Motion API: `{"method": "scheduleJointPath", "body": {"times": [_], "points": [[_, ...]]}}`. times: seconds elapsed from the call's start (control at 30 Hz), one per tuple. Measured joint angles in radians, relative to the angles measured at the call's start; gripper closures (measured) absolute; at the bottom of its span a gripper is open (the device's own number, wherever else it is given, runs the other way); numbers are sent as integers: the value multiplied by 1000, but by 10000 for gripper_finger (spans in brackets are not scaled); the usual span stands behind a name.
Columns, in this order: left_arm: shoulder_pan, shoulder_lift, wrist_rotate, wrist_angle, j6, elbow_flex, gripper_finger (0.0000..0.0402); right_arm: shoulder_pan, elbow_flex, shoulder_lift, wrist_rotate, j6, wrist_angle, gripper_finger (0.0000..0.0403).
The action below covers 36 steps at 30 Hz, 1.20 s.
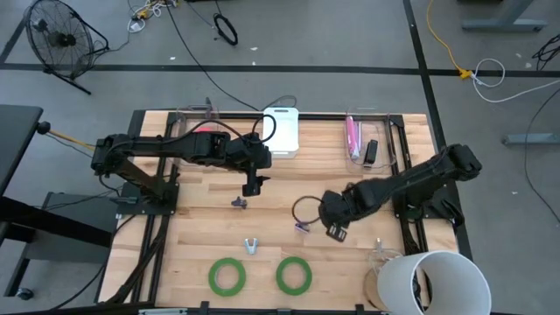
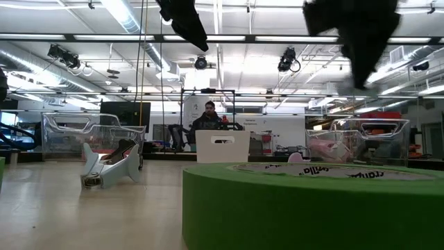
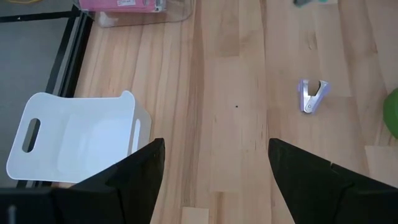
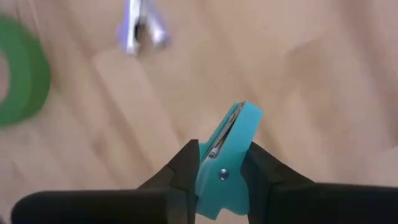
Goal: Pick and place Stapler, Stapler remover, tape
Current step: Put the right light blue staple remover into the white bin
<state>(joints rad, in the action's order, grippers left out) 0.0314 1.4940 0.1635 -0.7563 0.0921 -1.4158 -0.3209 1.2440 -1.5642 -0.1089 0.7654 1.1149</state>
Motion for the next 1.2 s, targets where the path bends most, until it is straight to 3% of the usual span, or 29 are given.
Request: {"method": "scheduleJointPath", "body": {"times": [0.2,0.47,0.8,1.03,1.2], "points": [[0,0,0,0,0,0,111,118,118,0,-148,-207,25,324],[-3,0,-4,-15,-18,0,111,352,219,0,-167,-505,-80,324],[-3,0,-4,-35,-51,0,111,608,264,0,-18,-735,-350,324],[-3,0,-4,-33,-54,0,111,749,266,-19,86,-771,-564,324],[-3,0,-3,-14,-47,0,111,807,298,-115,171,-753,-657,324]]}}
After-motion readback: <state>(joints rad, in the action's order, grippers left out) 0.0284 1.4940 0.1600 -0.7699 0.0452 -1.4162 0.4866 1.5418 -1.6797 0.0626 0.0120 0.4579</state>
